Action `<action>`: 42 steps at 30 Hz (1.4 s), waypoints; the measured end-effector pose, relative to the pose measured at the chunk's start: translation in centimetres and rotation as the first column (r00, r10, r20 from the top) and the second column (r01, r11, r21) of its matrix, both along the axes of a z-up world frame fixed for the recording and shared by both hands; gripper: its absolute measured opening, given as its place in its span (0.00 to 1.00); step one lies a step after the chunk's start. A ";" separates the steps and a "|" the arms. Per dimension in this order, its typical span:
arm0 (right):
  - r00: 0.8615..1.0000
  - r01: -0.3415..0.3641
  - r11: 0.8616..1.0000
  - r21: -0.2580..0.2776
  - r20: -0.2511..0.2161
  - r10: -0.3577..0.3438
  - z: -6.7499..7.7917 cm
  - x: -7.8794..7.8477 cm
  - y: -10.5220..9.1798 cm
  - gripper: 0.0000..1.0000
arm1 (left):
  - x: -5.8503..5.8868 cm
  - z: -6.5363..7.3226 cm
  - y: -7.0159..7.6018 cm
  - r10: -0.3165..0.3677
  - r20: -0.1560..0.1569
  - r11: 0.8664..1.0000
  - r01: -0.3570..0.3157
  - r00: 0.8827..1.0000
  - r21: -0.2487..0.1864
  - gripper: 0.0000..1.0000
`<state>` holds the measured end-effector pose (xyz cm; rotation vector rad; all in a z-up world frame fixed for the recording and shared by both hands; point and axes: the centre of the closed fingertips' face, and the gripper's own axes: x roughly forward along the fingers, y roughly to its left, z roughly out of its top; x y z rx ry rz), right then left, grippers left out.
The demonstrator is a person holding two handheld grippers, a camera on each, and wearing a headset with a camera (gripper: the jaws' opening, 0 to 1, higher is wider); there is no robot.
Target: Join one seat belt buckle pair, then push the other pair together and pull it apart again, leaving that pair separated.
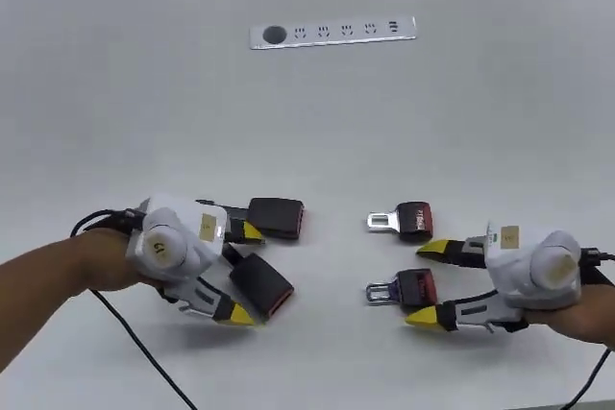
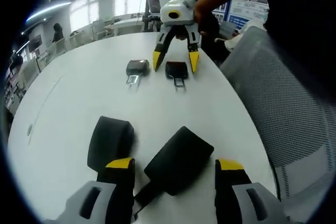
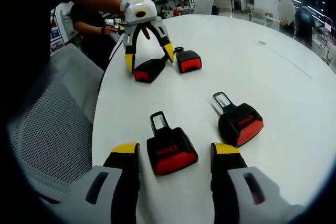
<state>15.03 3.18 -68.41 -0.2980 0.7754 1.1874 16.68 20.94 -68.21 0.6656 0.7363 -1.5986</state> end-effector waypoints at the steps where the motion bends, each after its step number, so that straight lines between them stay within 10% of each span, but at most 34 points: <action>1: 1.000 -0.001 1.000 0.000 0.000 0.001 0.0 0.0 0.0 0.52 | -0.1 -0.1 0.0 -0.010 -0.001 1.000 0.010 1.000 0.007 0.62; 4: 1.000 -0.002 1.000 0.005 -0.004 0.002 0.0 0.1 -0.1 0.51 | -0.9 -0.9 0.5 -0.093 -0.009 0.994 0.093 0.996 0.058 0.56; 5: 1.000 -0.004 1.000 0.003 0.000 0.004 0.0 0.1 -0.2 0.50 | -0.4 -1.0 0.5 -0.115 0.040 0.992 0.113 0.993 0.061 0.56; 8: 1.000 -0.015 1.000 -0.002 0.001 0.015 0.2 0.0 -0.2 0.48 | -0.2 -1.0 0.4 -0.096 0.021 0.994 0.095 0.995 0.049 0.53; 12: 0.999 -0.029 1.000 -0.011 0.014 0.029 0.2 0.0 -0.2 0.43 | 0.6 -1.5 0.5 -0.098 0.085 0.994 0.094 0.992 0.050 0.46; 26: 0.999 -0.040 0.998 -0.044 0.034 0.042 -0.5 -0.2 -0.2 0.36 | 0.6 -0.8 0.5 0.174 0.086 0.985 -0.175 0.981 0.002 0.34; 34: 0.999 0.013 0.998 -0.056 0.036 -0.011 -0.4 -0.2 -0.2 0.36 | 0.4 -0.6 0.7 0.202 0.092 0.979 -0.204 0.975 0.011 0.33; 36: 0.994 -0.003 0.996 -0.094 0.112 0.013 -0.5 0.2 -0.5 0.33 | 0.4 -0.6 0.8 0.204 0.091 0.978 -0.206 0.975 0.014 0.33; 42: 0.996 0.053 0.996 -0.066 0.070 -0.049 -0.6 0.1 -0.4 0.33 | 0.4 -0.7 1.0 0.213 0.087 0.976 -0.216 0.973 0.029 0.33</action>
